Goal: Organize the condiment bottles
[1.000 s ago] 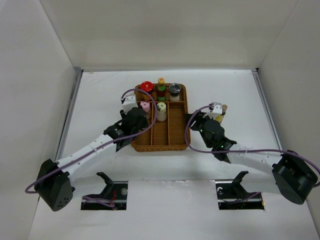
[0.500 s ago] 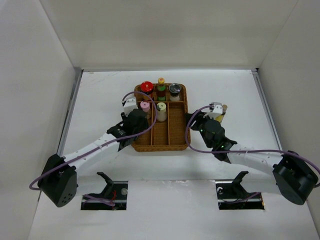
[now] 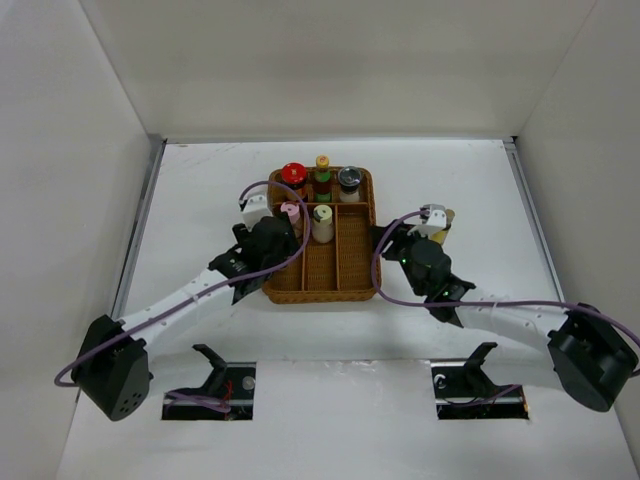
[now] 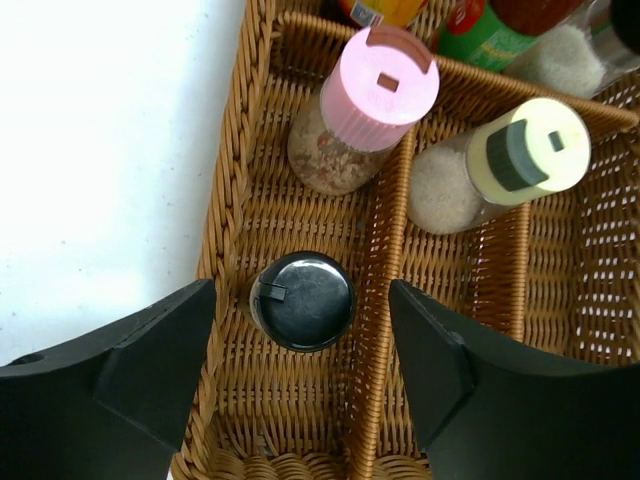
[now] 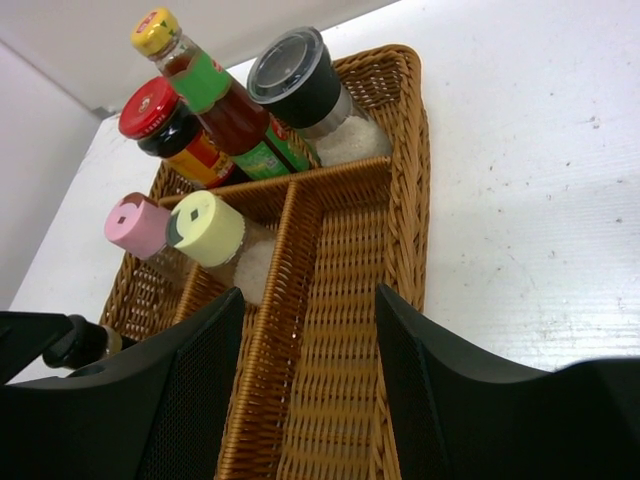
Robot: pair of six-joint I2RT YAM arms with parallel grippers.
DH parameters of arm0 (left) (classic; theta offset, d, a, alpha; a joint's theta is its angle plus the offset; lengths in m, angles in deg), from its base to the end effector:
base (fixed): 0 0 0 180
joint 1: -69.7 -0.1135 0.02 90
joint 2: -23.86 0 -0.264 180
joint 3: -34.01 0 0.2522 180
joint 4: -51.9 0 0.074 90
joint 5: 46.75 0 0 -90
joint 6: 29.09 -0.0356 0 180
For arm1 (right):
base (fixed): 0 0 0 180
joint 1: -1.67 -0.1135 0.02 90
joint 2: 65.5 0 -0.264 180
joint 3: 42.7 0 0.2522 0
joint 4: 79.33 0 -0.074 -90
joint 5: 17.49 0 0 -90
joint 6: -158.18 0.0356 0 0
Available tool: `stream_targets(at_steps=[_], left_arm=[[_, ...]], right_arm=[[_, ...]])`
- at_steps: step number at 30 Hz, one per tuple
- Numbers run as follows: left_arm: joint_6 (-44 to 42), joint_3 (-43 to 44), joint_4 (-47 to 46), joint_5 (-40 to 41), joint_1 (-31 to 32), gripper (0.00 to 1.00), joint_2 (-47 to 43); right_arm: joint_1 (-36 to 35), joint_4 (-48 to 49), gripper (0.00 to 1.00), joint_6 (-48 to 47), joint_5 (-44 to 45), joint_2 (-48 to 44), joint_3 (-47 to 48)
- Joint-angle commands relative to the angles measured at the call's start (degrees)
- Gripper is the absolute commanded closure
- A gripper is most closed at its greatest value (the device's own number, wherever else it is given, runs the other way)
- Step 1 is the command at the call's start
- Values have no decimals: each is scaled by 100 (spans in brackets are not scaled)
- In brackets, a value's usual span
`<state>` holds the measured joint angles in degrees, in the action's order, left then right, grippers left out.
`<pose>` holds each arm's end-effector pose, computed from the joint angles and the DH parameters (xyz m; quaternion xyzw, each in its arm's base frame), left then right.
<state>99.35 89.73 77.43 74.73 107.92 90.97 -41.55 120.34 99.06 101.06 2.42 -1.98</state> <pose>0.2063 -0.1388 0.2442 -0.1229 0.8608 -0.0763 0.4879 0.1934 0.1584 0.2291 0.0833 0.7420 0.2369 0.6216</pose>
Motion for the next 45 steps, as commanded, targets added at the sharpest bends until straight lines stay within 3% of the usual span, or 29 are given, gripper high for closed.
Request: stream_targets(at_steps=[1, 7, 12, 15, 19, 23, 25, 31, 39, 45], left_arm=[[-73, 84, -158, 77, -56, 29, -260], [-301, 182, -157, 305, -82, 27, -760], [-477, -213, -884, 955, -152, 32, -1550], [-495, -713, -1588, 1096, -292, 41, -2025], [-311, -1154, -2143, 852, -495, 54, -2211], [-346, -1338, -2319, 754, -530, 64, -2097], [-206, -1540, -2512, 771, -522, 70, -2158], [147, -2112, -3171, 710, -486, 75, -2202], [111, -2587, -3752, 508, -679, 70, -2282], [296, -2780, -3981, 192, -768, 68, -2211]], right_arm=[[-59, 181, 40, -46, 124, -156, 152], [-59, 164, 42, -81, 142, -174, 160], [-77, 129, 78, -187, 185, -323, 169], [-77, -265, 84, -231, 264, -367, 335], [-59, -943, 77, -231, 808, -394, 617], [11, -1154, 48, -310, 1476, -525, 731], [81, -1251, 41, -467, 1801, -613, 793], [792, -1901, 43, -854, 2031, -929, 1100], [1891, -2297, 50, -1154, 2031, -808, 1399], [2261, -2622, 41, -1233, 1804, -8, 1750]])
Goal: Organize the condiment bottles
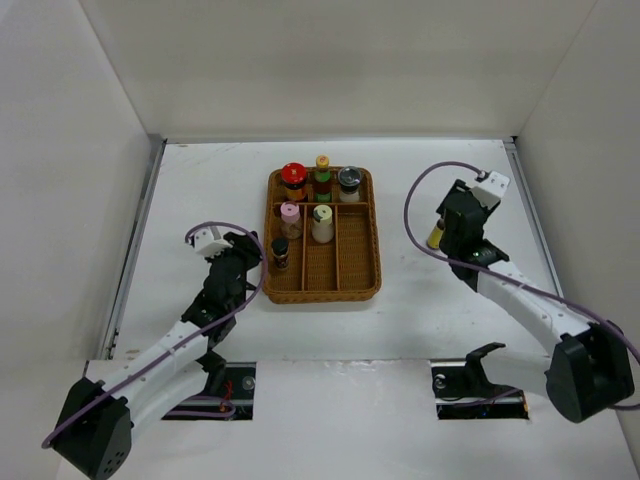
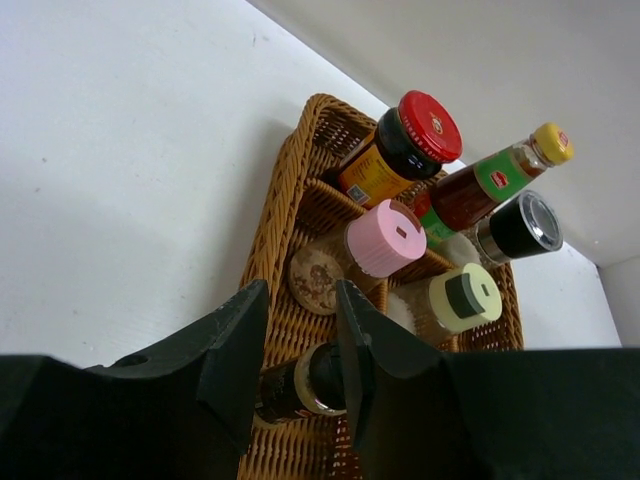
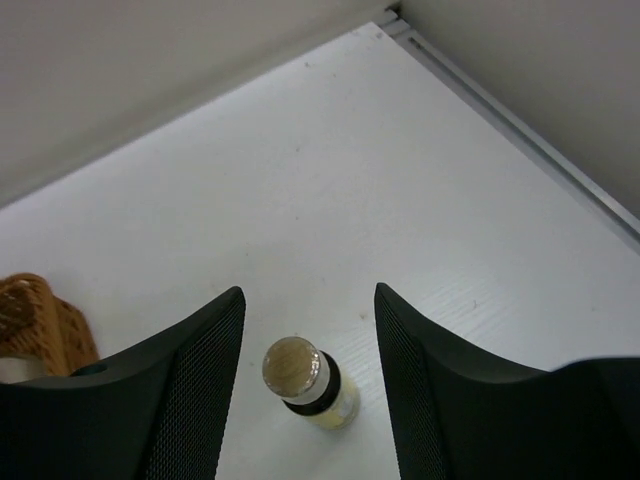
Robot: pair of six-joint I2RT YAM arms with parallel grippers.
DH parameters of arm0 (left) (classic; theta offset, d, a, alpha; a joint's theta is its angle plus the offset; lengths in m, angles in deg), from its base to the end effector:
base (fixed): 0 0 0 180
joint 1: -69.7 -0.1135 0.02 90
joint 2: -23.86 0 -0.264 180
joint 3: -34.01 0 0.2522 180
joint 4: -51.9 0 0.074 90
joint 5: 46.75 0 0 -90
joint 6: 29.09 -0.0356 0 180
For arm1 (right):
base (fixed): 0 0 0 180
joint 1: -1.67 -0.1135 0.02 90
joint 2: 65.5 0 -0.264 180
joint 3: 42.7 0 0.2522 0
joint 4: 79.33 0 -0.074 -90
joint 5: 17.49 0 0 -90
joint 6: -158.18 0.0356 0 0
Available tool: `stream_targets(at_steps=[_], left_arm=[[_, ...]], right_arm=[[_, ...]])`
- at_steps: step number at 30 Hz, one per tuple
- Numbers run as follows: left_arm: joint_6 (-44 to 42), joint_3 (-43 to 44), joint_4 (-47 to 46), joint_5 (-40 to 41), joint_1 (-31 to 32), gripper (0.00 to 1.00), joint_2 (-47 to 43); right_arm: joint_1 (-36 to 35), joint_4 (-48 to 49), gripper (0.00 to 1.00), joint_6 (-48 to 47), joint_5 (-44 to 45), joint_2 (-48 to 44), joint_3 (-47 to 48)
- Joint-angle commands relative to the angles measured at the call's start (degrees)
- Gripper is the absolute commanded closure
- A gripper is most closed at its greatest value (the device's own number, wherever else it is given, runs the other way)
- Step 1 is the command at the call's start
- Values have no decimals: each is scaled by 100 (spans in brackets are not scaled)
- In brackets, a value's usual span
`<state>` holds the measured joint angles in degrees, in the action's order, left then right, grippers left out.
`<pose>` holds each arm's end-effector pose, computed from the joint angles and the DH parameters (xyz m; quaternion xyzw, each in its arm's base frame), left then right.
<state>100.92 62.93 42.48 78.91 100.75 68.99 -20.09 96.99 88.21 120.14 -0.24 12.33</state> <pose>0.1633 -0.0741 0.2180 -0.2583 0.6938 -0.1810 0.6475 0.2446 0.0693 0.2849 0.2379 0.7241 -0.0960 0.6401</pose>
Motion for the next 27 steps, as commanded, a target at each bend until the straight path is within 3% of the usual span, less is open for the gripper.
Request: stream_targets(at_steps=[1, 11, 23, 27], left_arm=[[165, -136, -494, -261, -51, 68, -21], [323, -233, -530, -323, -209, 67, 75], [358, -171, -591, -393, -218, 66, 410], [358, -180, -591, -375, -262, 66, 322]], right_arm=[[158, -349, 40, -166, -166, 338, 363], [247, -349, 39, -131, -386, 919, 504], [98, -508, 42, 97, -483, 893, 372], [45, -464, 48, 176, -483, 849, 267]])
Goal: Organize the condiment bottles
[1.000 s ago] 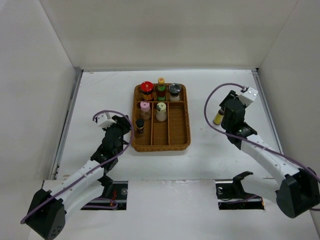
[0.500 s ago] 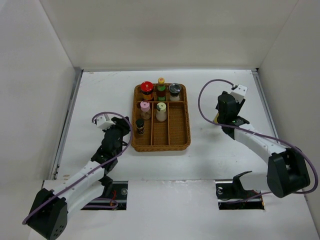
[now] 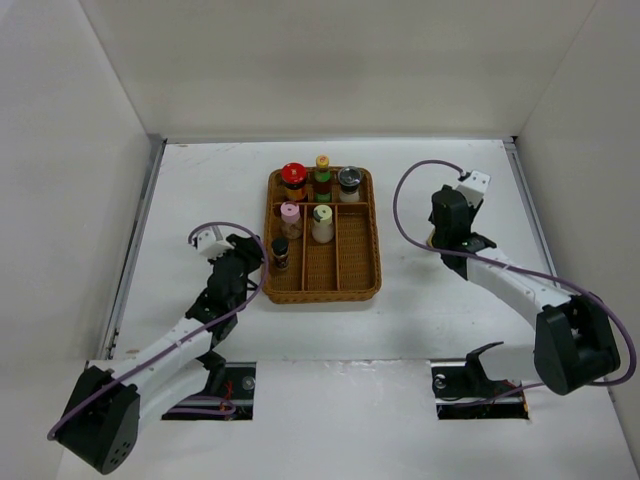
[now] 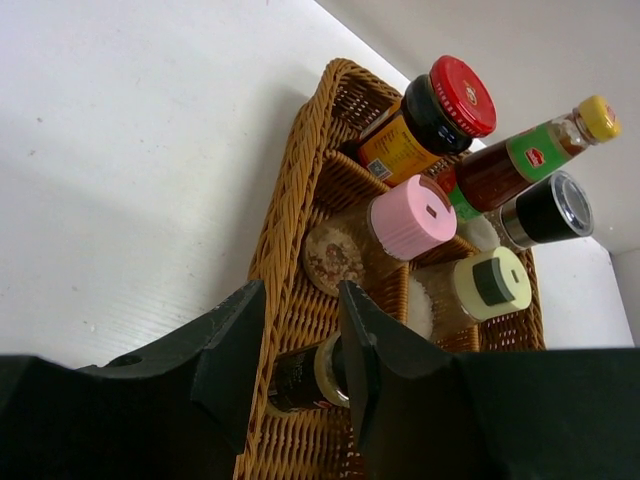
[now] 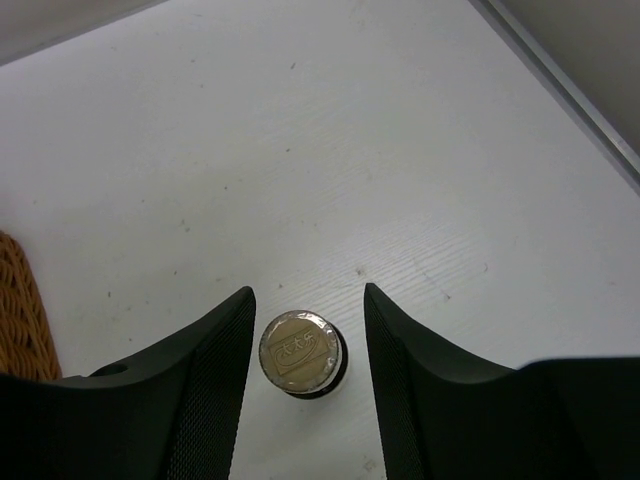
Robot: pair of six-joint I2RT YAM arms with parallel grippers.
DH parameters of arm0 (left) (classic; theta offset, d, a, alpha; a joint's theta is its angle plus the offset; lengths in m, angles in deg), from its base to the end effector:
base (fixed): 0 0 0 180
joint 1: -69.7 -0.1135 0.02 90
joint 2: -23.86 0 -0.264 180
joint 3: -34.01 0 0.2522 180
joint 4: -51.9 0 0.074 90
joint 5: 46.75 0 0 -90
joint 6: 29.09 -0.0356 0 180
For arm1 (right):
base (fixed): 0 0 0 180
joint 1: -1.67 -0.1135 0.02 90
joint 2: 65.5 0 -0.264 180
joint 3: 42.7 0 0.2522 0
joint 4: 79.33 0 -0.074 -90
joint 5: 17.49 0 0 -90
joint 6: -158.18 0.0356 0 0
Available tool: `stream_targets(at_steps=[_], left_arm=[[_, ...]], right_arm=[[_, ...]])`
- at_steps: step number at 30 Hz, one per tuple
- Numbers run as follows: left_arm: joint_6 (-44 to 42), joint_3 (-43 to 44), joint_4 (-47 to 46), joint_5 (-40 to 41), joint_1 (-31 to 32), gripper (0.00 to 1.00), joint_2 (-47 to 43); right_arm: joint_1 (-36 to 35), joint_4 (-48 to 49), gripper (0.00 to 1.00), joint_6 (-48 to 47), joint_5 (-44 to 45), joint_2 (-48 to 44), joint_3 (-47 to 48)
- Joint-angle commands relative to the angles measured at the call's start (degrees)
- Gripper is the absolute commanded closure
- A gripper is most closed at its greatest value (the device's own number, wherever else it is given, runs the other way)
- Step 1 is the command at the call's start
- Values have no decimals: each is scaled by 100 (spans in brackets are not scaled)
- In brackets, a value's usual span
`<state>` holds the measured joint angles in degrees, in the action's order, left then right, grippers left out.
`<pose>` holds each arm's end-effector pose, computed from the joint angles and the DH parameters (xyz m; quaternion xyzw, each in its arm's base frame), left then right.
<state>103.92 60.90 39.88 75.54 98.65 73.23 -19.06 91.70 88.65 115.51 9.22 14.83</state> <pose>0.1698 -0.0722 0.1985 -0.2669 0.7110 -0.1881 0.6228 0.2715 0.0768 0.2495 0.1920 0.7902 -0.1181 0.5699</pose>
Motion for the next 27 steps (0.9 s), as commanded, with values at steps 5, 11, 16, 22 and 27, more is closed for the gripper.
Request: stream_targets(at_steps=[5, 11, 16, 22, 27], left_arm=[[68, 6, -305, -30, -61, 66, -155], [68, -3, -296, -48, -78, 66, -190], [77, 15, -296, -57, -78, 66, -94], [77, 15, -322, -57, -69, 66, -32], [85, 50, -340, -57, -43, 65, 73]], right_arm=[[-58, 74, 53, 141, -46, -63, 70], [-67, 83, 60, 159, -29, 69, 105], [-67, 91, 69, 177, -55, 148, 132], [-137, 170, 77, 115, 24, -97, 202], [-549, 258, 77, -113, 120, -738, 465]])
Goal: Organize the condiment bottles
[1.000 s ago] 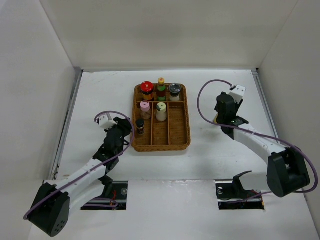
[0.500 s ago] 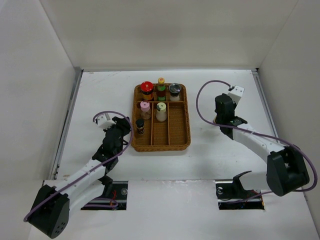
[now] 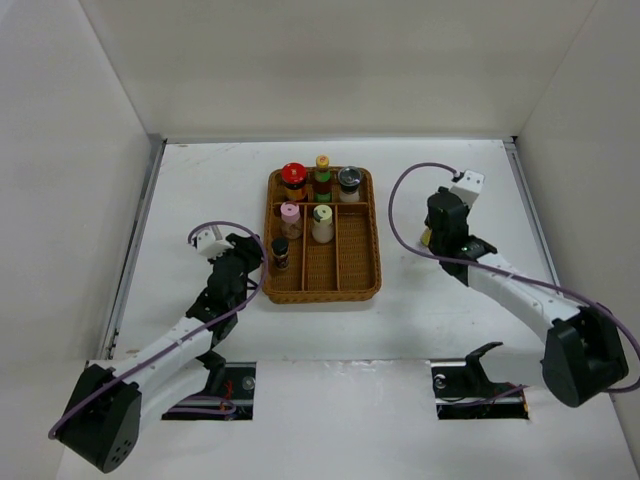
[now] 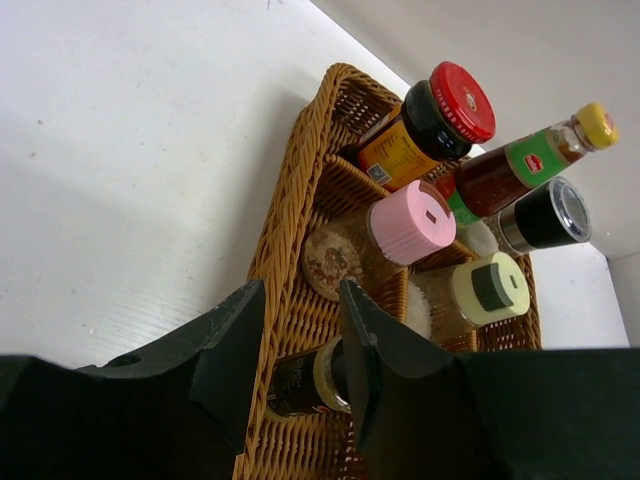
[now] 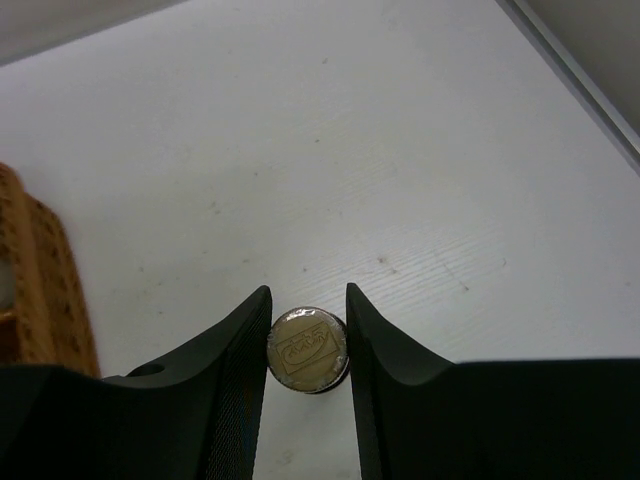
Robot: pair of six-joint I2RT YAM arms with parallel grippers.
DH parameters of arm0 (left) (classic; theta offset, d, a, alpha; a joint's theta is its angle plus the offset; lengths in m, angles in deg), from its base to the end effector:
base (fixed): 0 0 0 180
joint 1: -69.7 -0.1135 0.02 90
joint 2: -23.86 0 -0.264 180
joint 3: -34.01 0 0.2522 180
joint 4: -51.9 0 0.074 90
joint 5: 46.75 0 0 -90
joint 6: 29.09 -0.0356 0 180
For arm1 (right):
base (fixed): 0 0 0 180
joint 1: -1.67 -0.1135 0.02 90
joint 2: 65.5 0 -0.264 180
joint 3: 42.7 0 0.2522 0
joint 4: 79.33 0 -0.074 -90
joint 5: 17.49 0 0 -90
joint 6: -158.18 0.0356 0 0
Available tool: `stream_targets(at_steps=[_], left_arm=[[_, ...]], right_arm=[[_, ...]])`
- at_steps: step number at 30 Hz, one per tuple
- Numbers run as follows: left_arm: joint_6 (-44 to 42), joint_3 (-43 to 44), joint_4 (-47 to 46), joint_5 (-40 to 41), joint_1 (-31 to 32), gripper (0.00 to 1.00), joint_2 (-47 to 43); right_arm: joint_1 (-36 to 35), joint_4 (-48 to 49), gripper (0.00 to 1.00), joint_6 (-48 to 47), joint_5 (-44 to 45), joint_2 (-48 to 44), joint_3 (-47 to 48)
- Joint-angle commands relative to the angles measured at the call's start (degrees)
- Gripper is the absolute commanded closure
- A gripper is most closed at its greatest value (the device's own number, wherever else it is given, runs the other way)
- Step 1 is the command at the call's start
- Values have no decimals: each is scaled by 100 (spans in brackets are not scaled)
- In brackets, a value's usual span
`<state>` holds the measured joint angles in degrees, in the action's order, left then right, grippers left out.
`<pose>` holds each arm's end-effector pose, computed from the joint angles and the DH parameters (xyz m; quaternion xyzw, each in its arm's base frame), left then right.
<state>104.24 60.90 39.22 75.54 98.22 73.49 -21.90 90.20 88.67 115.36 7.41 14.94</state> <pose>0.1708 -0.0712 0.1990 -0.2720 0.7070 -0.1895 0.6247 0.2625 0.0881 0.2559 0.1730 0.7933 -0.1010 0.5750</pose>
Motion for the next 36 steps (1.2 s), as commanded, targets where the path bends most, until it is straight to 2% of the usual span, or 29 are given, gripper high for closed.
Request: stream_targets(at_steps=[1, 6, 15, 19, 27, 36], left_arm=[[53, 50, -283, -57, -8, 65, 82], [114, 32, -283, -57, -17, 65, 82], [123, -12, -292, -57, -35, 61, 74], [123, -29, -283, -56, -70, 61, 91], [88, 85, -292, -83, -35, 57, 319], [123, 68, -327, 14, -8, 48, 294]], right_arm=[[-336, 401, 77, -159, 136, -636, 525], [-898, 427, 77, -397, -4, -848, 1060], [-1558, 813, 76, -406, -803, 231, 1949], [-1628, 1156, 76, -265, -1112, 812, 2089], [-1672, 1394, 75, -396, -1095, 1752, 2283], [-1716, 1763, 74, -555, -954, 2228, 2257]])
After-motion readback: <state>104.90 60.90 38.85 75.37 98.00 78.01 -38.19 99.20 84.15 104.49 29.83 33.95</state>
